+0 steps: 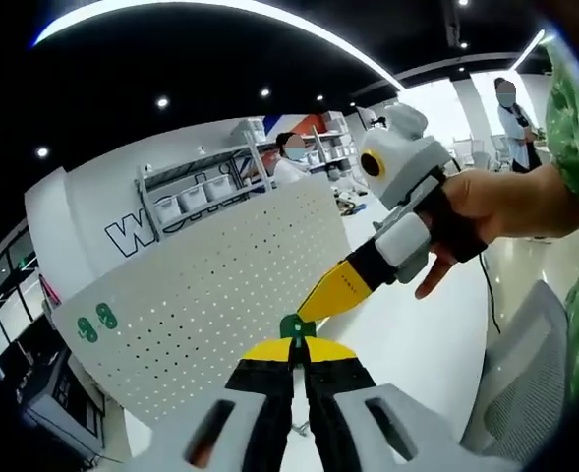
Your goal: Insert the hook assembly into the mounting plate slot until the hook locks in place.
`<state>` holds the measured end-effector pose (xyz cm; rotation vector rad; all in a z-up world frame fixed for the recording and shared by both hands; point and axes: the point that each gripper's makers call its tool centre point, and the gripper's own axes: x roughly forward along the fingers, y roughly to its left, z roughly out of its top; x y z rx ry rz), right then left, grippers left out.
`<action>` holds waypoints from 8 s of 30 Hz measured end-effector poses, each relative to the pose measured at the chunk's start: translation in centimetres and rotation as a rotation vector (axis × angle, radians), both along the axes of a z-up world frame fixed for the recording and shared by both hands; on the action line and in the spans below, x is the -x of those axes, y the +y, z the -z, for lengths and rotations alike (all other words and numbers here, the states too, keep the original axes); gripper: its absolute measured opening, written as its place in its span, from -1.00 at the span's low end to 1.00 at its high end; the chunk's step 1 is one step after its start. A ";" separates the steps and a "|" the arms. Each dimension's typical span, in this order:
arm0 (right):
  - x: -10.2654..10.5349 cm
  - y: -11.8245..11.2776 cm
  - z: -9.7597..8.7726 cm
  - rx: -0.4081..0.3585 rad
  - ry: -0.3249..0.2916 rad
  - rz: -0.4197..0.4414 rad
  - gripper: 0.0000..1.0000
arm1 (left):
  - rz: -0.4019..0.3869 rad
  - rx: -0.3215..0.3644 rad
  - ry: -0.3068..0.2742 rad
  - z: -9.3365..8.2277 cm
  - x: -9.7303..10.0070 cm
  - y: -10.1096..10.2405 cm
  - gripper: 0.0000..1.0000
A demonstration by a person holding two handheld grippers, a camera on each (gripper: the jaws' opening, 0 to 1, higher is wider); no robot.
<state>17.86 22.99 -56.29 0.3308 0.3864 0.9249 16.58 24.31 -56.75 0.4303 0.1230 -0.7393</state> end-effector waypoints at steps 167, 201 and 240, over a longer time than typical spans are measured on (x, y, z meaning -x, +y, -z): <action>-1.6 -3.2 -0.3 0.284 -0.285 0.134 -0.52 | -0.223 0.333 -0.090 -1.8 -2.9 3.8 -0.94; 0.1 -6.1 -2.6 0.275 -0.469 0.170 1.00 | -0.396 0.494 -0.161 -6.0 -8.6 8.1 -0.94; -3.2 -8.4 -2.3 0.277 -0.456 0.221 1.00 | -0.573 0.673 -0.329 -6.8 -21.6 9.5 -0.94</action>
